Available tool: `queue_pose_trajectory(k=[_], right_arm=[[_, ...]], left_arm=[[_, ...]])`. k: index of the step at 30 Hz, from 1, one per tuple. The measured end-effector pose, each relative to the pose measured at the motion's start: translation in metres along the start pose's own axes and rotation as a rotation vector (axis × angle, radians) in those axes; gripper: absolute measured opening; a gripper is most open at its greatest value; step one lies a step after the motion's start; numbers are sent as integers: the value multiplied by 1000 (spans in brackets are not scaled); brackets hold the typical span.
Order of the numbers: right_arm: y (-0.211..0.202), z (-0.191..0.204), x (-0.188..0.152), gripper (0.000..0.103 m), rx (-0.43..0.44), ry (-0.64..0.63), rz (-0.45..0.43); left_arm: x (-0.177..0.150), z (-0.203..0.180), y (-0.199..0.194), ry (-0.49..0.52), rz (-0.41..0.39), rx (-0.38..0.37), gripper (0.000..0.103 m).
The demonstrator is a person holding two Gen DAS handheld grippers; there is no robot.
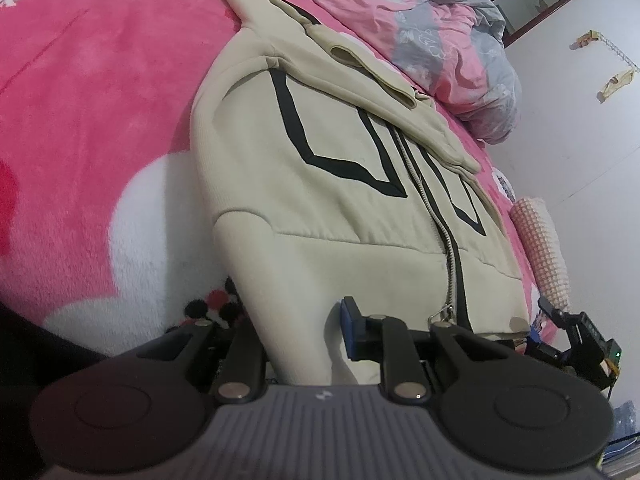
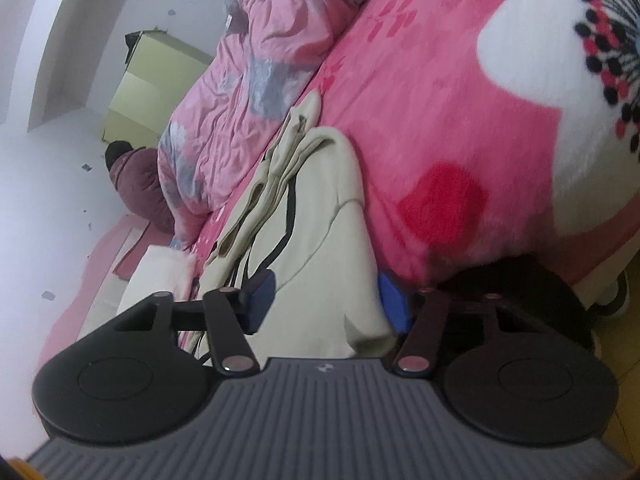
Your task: Fold clothes
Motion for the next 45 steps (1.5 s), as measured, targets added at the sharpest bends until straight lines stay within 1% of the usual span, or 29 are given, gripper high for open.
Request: queue_pose_trajectory(k=[4, 7, 11, 14, 15, 16, 17, 18, 22, 25, 29, 36, 40, 45], right_arm=[[-6, 3, -7, 44, 48, 52, 14], [-5, 4, -13, 42, 58, 73, 25], [2, -1, -19, 42, -7, 60, 30], [3, -2, -19, 42, -13, 69, 20], [3, -1, -20, 39, -3, 65, 25], [3, 1, -21, 27, 8, 60, 29], [4, 5, -23, 23, 26, 53, 36], [4, 6, -23, 23, 18, 42, 36], [5, 6, -23, 12, -2, 14, 25], [2, 14, -18, 8, 35, 16, 0], [-5, 28, -8, 6, 79, -2, -34], [2, 65, 16, 6, 162, -63, -64], [12, 90, 32, 6, 214, -117, -72], [35, 115, 47, 6, 264, -162, -67]], left_arm=[[-2, 0, 1, -7, 4, -7, 20], [-4, 0, 1, -13, 13, -14, 21], [-9, -1, 3, -18, 26, -21, 23], [-12, -2, 4, -13, 30, -20, 23], [-12, -3, 4, -10, 28, -19, 22], [-12, -3, 3, -7, 27, -17, 21], [-12, -4, 3, -3, 25, -15, 17], [-12, -5, 3, 0, 25, -16, 16], [-10, -10, -1, 8, 11, -30, 8], [-3, -16, -11, 0, -18, -69, 6], [10, -21, -20, -69, -56, -126, 6], [44, -47, -31, -19, -126, -167, 6], [70, -61, -31, 22, -167, -188, 6], [98, -71, -23, 53, -203, -192, 6]])
Point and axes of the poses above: each gripper's, at about its wrist camera, not at the fingertips, and y roughly the way its jaws point, z to its left, x to its top, the point moved 8 cm from there along y, roughly the way its jaws point, and after that the axes turned 11 degrees about -z, right-handed, at the moved point
